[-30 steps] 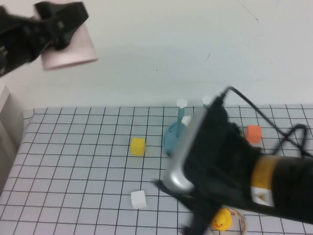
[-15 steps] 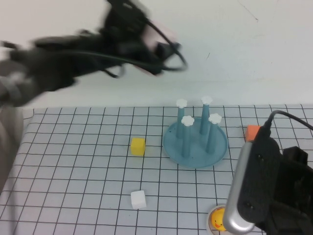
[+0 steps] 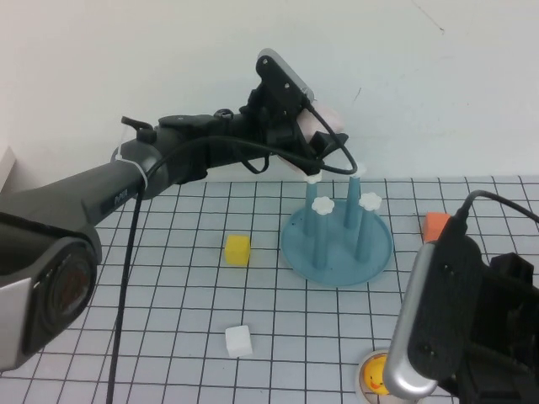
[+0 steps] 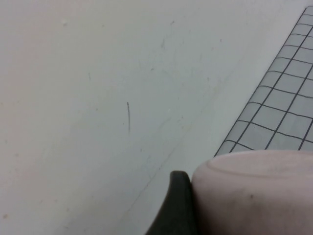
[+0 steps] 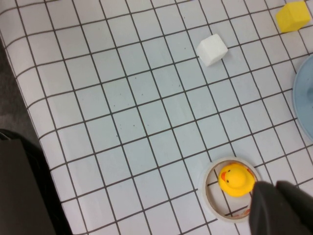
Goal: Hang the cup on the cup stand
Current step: Place the cup on the cup holder
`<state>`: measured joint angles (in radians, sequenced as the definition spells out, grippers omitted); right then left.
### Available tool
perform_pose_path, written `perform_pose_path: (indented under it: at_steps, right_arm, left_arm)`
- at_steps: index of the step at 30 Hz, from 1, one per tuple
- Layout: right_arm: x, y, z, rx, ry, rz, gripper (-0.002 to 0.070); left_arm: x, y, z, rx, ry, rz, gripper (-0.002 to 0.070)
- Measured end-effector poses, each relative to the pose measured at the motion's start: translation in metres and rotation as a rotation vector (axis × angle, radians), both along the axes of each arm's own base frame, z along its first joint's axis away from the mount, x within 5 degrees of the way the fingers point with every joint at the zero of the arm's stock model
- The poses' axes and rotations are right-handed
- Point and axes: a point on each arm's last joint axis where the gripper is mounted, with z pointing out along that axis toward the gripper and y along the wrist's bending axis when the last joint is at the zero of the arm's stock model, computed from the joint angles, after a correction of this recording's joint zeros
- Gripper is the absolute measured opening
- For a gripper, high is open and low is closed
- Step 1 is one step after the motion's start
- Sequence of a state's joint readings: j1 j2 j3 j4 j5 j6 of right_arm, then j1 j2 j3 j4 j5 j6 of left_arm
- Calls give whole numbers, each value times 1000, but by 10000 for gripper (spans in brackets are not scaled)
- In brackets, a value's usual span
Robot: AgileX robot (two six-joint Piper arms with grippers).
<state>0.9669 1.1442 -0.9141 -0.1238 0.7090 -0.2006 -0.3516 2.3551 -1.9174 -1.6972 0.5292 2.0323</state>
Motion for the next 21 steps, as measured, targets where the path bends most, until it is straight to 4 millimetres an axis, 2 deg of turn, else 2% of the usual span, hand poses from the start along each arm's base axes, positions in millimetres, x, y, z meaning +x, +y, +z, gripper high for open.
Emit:
perform_pose_path:
  at_steps: [9,15,21]
  right_arm:
    - [0,0,0,5,3,-6,-1]
    - [0,0,0,5,10,-8,-1]
    - [0,0,0,3,11,-8,-1]
  left_arm:
    - [-5,0,7,-77,29,-102,573]
    - [-7,3,9,-66,-23,-167,572]
    - [-4,4,-6,-15,-74,-192,572]
